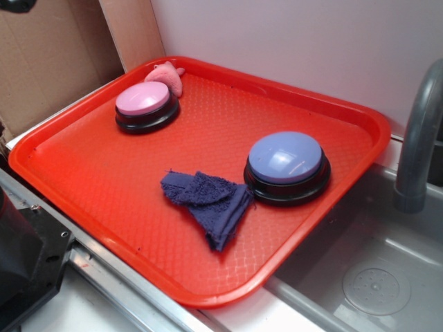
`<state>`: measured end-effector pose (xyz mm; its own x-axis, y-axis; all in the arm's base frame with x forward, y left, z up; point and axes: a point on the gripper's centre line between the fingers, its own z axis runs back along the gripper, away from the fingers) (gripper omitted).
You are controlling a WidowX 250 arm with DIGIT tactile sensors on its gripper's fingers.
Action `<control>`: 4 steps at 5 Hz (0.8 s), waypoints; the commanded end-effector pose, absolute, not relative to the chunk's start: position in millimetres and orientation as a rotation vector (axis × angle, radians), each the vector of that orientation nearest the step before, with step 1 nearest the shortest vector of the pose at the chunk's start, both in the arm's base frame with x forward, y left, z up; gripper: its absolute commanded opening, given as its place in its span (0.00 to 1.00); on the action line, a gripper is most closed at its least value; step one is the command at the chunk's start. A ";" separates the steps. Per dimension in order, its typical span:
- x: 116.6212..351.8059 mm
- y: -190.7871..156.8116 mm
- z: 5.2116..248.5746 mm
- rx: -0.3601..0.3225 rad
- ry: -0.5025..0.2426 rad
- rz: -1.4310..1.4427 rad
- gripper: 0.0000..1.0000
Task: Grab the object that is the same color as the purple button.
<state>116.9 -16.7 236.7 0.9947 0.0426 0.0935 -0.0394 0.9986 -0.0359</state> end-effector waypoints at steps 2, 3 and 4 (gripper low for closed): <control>129.5 -21.4 227.1 -0.012 -0.122 -0.143 1.00; 139.2 -26.1 216.9 -0.003 -0.147 -0.292 1.00; 151.7 -33.8 197.6 0.005 -0.189 -0.542 1.00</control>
